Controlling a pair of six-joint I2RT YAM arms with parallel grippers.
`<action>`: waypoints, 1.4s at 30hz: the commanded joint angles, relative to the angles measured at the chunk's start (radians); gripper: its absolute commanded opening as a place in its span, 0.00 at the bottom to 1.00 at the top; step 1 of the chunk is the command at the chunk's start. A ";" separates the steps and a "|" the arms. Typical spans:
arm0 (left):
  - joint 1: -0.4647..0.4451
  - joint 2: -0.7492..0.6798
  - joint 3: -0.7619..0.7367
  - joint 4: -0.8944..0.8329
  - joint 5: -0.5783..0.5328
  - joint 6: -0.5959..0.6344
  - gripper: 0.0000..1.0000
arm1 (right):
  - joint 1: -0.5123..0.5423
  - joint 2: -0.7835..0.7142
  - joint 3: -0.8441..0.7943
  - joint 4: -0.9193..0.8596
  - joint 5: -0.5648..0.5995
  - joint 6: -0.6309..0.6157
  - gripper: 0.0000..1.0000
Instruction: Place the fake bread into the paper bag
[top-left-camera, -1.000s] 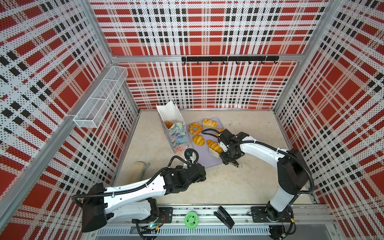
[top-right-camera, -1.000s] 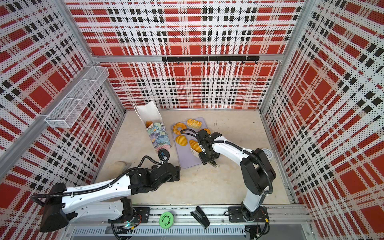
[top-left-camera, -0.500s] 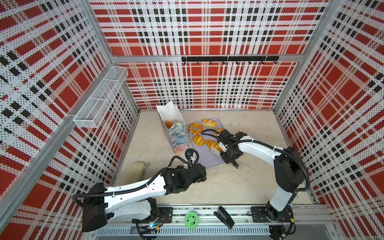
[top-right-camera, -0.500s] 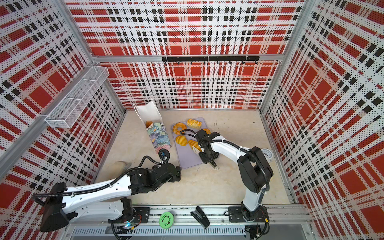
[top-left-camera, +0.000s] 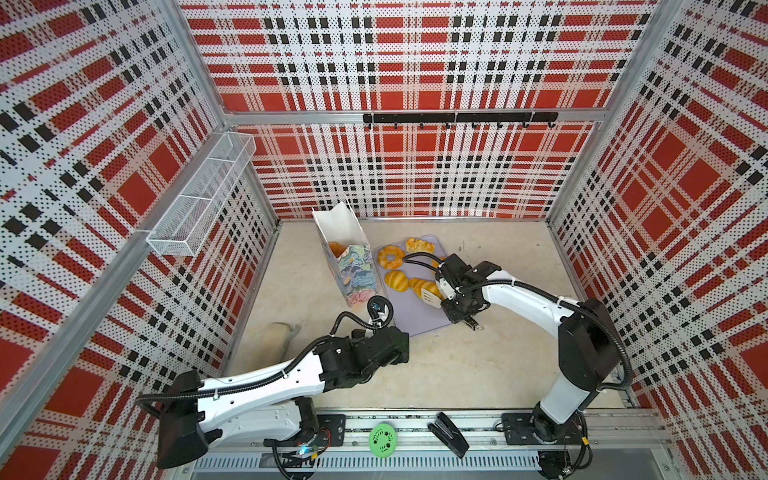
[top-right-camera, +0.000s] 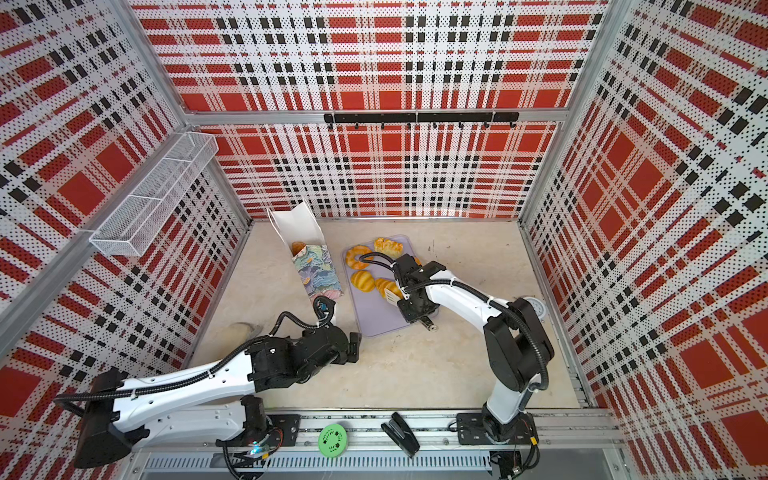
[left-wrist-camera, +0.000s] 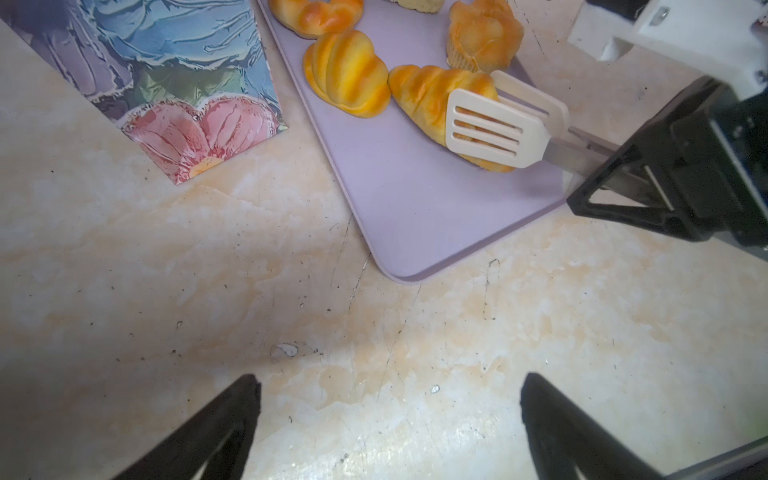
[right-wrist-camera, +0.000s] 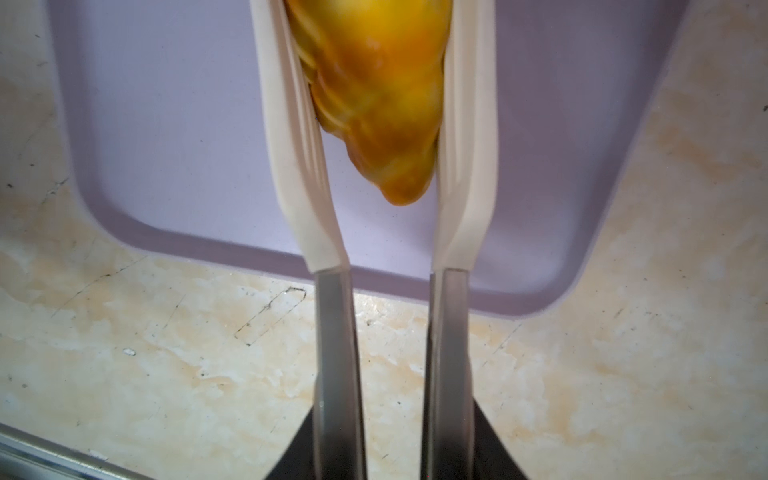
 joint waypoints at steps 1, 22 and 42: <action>0.001 -0.031 0.023 -0.022 -0.036 0.026 0.99 | -0.014 -0.064 -0.009 0.036 -0.018 0.010 0.32; 0.096 -0.106 0.090 -0.031 0.068 0.225 0.99 | -0.031 -0.223 -0.037 0.097 -0.121 0.002 0.33; 0.250 -0.155 0.208 -0.100 0.181 0.384 0.99 | -0.032 -0.290 0.047 0.128 -0.220 0.028 0.34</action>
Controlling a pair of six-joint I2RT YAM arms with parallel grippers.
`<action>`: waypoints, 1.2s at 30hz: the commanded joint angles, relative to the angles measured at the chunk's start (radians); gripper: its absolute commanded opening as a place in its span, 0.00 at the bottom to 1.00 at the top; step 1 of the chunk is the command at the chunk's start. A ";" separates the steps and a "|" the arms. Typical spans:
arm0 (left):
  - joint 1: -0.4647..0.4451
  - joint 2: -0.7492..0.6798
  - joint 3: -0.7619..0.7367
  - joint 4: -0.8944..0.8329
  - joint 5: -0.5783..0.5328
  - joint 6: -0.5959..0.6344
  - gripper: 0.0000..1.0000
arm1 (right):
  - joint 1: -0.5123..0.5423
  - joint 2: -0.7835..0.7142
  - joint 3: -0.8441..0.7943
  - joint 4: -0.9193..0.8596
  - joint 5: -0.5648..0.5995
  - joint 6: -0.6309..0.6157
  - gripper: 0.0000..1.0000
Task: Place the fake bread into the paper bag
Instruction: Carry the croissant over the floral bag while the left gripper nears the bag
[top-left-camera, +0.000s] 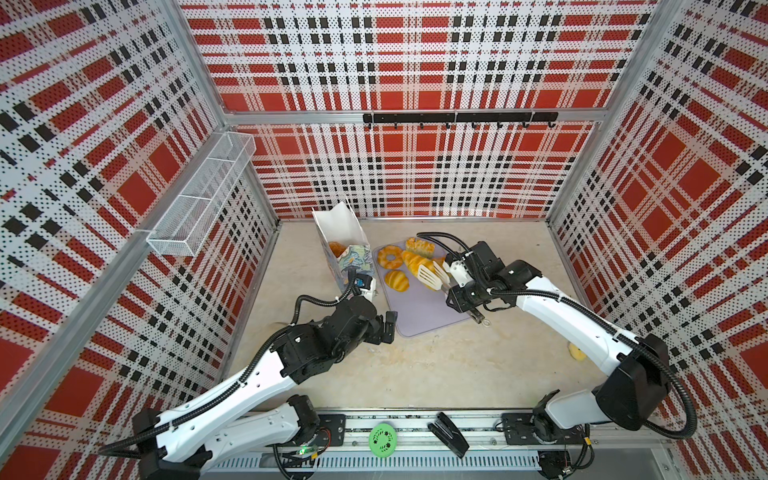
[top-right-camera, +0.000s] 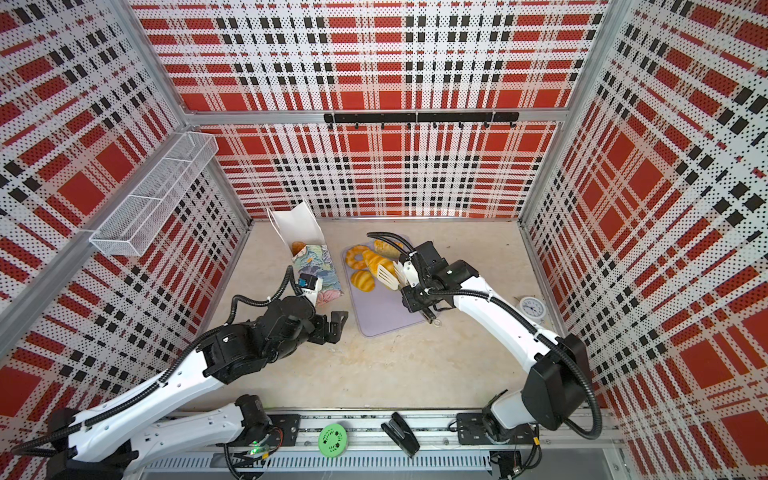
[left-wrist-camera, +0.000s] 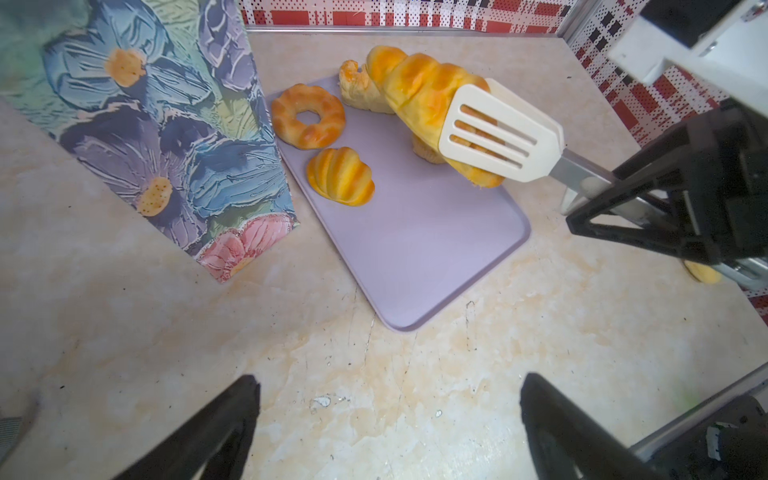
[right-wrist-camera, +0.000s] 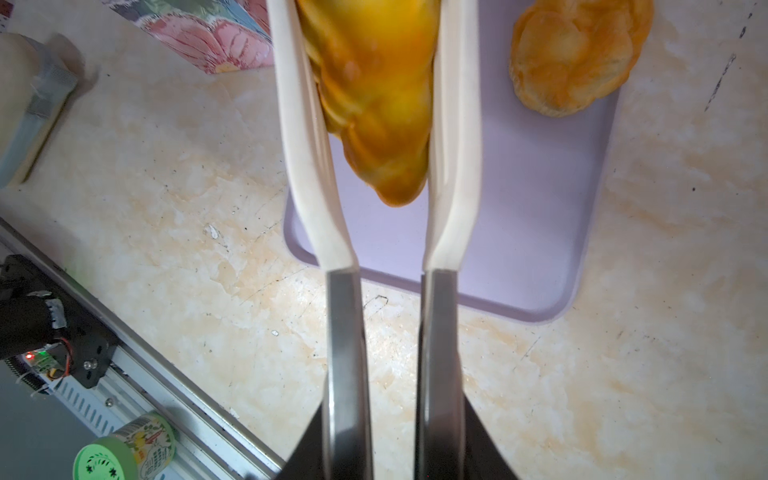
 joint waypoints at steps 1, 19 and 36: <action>0.029 -0.013 0.049 -0.031 0.019 0.039 1.00 | 0.000 -0.042 0.051 0.075 -0.040 0.007 0.34; 0.195 -0.037 0.233 -0.163 0.070 0.129 0.99 | 0.019 -0.033 0.186 0.126 -0.111 0.048 0.33; 0.384 -0.018 0.356 -0.241 0.183 0.220 0.99 | 0.089 0.074 0.378 0.234 -0.188 0.096 0.34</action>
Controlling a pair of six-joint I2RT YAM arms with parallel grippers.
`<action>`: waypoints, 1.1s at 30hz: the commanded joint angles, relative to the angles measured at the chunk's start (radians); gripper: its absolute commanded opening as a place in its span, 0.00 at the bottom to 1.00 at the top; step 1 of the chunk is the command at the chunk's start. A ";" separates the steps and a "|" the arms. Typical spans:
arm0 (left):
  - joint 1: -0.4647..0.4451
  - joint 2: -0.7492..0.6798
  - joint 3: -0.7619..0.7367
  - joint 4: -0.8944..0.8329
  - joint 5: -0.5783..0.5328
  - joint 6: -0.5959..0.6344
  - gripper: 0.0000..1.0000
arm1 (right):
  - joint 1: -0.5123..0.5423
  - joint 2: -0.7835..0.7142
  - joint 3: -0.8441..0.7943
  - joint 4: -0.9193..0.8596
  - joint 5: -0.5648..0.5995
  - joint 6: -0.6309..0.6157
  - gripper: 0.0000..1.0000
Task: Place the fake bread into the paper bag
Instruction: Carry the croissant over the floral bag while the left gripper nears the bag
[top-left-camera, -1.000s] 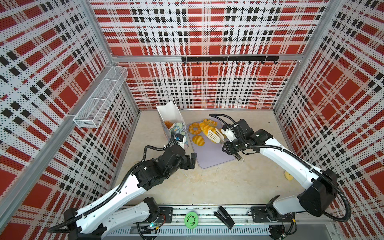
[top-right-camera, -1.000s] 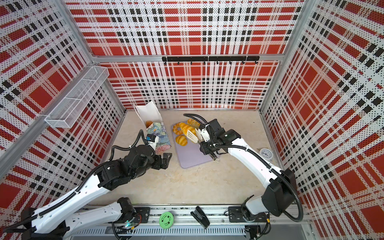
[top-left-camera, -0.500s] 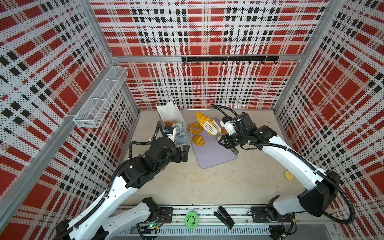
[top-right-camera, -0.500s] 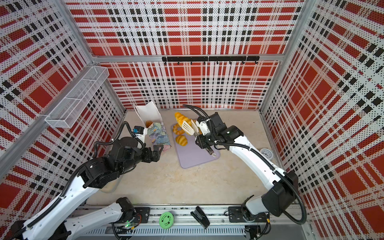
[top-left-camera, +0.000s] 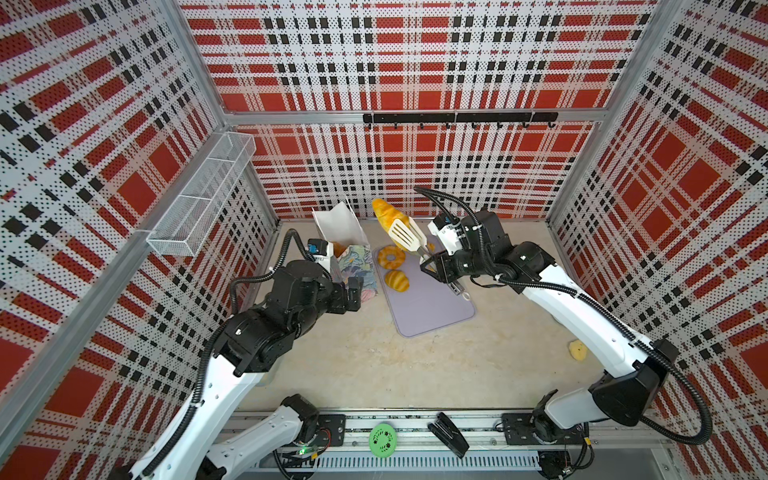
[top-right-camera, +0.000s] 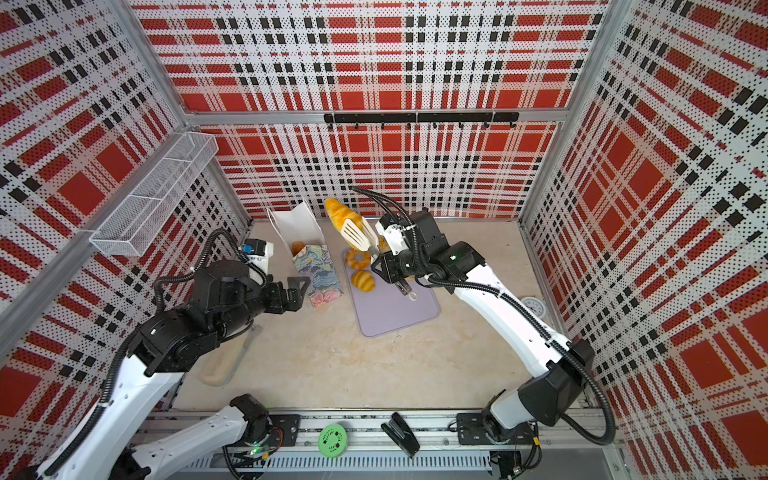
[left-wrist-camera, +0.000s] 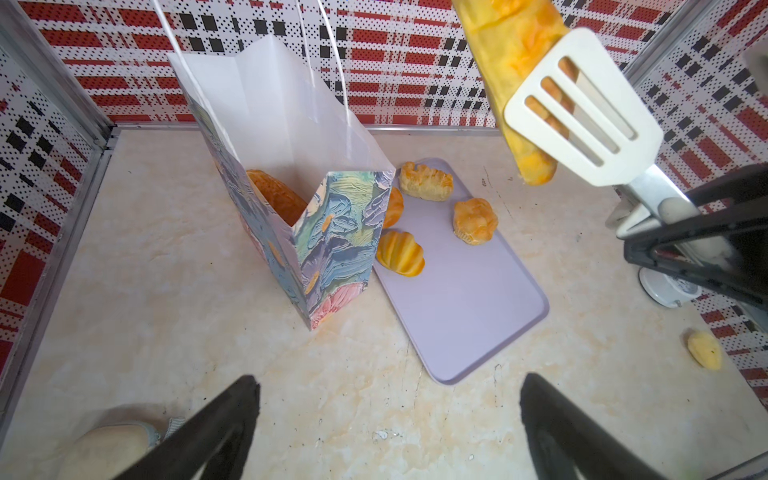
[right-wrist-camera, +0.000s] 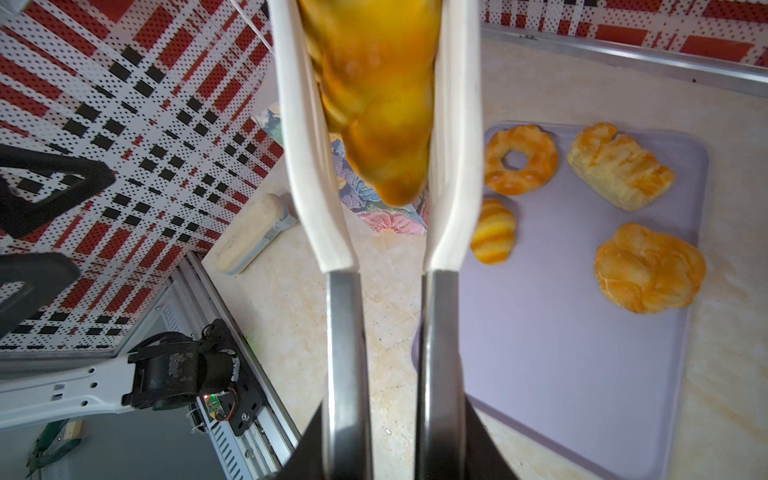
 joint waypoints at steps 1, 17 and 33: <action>0.037 0.000 0.021 -0.029 0.036 0.024 0.99 | 0.022 0.031 0.065 0.124 -0.037 0.013 0.34; 0.294 -0.051 -0.008 -0.044 0.241 0.051 0.99 | 0.128 0.253 0.313 0.201 -0.074 0.029 0.34; 0.364 -0.063 -0.052 -0.047 0.296 0.053 0.99 | 0.128 0.405 0.413 0.204 -0.031 0.051 0.34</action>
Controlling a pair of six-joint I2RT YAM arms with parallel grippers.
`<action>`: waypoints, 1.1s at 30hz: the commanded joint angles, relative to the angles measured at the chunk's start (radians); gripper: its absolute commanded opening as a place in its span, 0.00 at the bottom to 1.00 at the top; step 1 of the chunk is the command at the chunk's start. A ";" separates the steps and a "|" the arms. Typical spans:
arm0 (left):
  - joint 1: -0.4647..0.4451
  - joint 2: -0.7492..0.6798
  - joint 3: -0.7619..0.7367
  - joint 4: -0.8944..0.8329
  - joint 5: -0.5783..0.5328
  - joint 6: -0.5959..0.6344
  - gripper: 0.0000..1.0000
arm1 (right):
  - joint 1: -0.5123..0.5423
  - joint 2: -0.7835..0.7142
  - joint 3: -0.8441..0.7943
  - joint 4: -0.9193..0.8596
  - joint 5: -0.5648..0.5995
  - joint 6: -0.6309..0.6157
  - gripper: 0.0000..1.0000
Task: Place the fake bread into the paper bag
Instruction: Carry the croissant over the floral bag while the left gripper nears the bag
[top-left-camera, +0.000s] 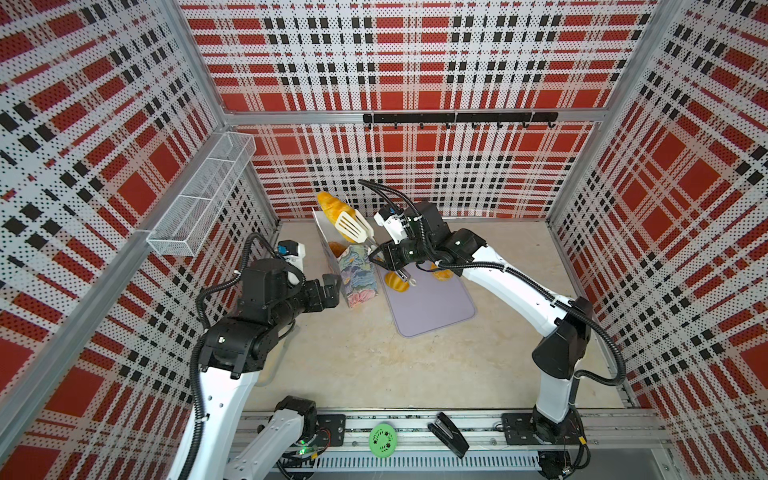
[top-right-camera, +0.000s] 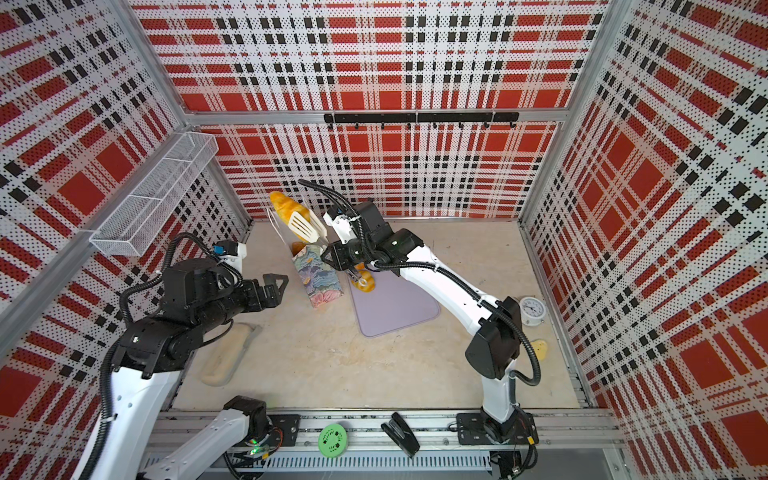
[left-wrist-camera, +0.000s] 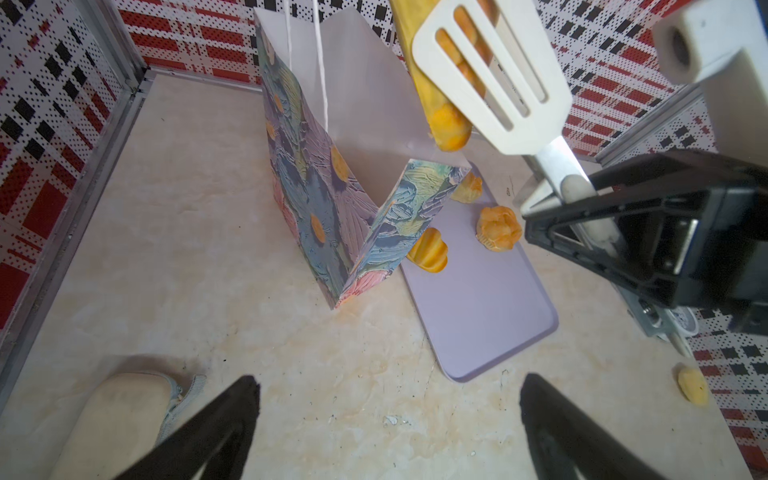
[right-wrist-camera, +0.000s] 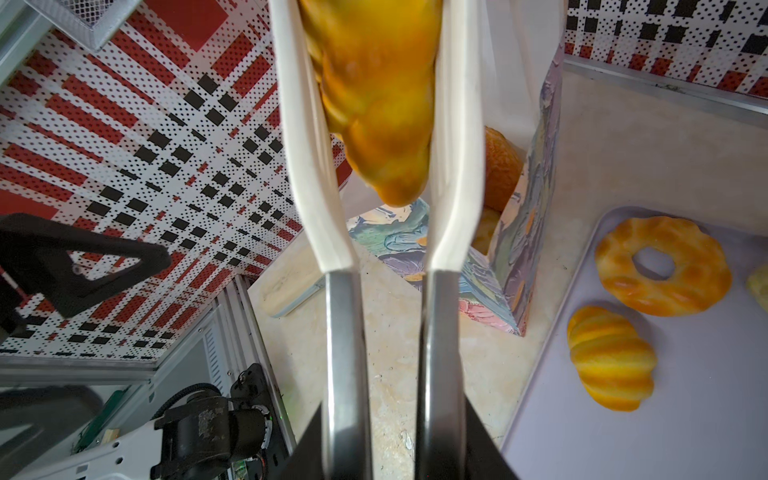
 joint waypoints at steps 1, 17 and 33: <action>0.009 -0.016 -0.017 -0.007 0.013 0.013 1.00 | 0.002 0.015 0.067 0.072 0.013 0.002 0.34; 0.009 -0.006 -0.027 -0.013 0.029 -0.004 0.99 | 0.003 0.127 0.201 -0.017 0.047 -0.011 0.36; 0.007 -0.003 -0.035 0.005 0.029 -0.037 0.99 | 0.004 0.145 0.223 -0.078 0.081 -0.034 0.51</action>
